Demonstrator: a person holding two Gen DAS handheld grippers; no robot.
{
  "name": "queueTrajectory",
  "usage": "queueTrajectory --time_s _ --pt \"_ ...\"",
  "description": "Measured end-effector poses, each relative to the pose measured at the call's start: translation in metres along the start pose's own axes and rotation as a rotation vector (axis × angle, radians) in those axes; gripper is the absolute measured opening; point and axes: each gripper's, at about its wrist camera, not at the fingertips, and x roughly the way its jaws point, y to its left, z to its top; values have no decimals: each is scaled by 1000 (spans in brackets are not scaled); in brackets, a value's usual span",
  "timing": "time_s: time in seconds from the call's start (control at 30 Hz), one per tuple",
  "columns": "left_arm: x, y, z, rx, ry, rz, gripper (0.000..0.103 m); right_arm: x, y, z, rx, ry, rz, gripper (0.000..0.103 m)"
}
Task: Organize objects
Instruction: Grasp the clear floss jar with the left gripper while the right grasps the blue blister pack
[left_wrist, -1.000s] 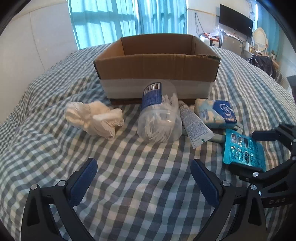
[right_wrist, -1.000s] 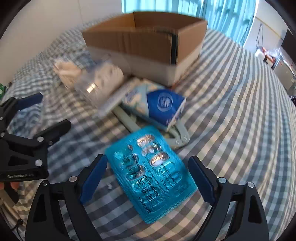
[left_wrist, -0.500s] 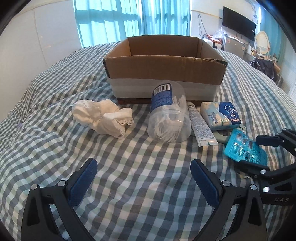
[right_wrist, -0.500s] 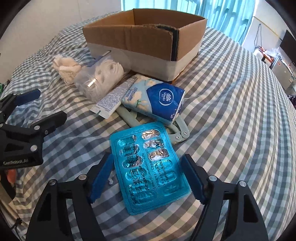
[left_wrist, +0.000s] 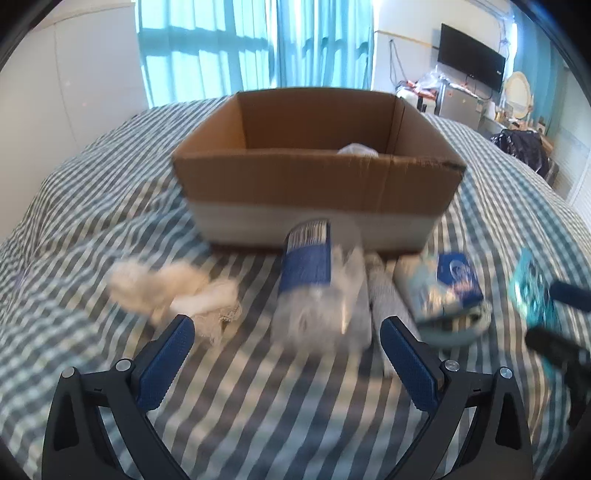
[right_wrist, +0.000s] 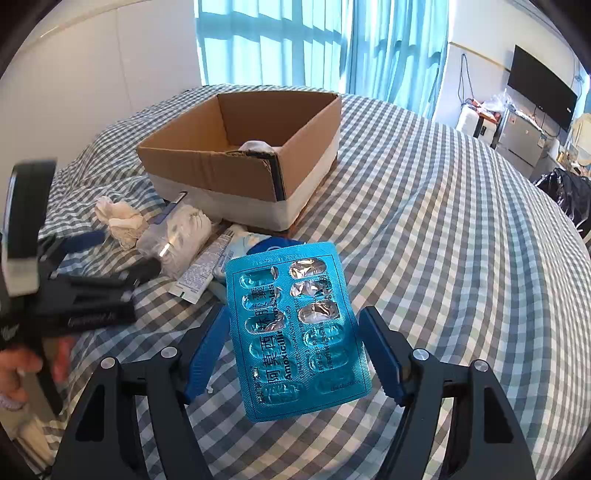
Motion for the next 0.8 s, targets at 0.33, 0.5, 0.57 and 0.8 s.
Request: queueTrajectory --time_s 0.33,0.5,0.57,0.8 --pt "56 -8 9 19 102 -70 72 15 3 6 20 33 -8 72" --pt "49 -13 4 67 97 -75 64 16 4 6 26 30 -13 72" --pt "43 -12 2 68 101 -71 64 14 4 7 24 27 -20 72" --pt "3 -7 -13 79 102 -104 64 -3 13 7 38 -20 -69 72"
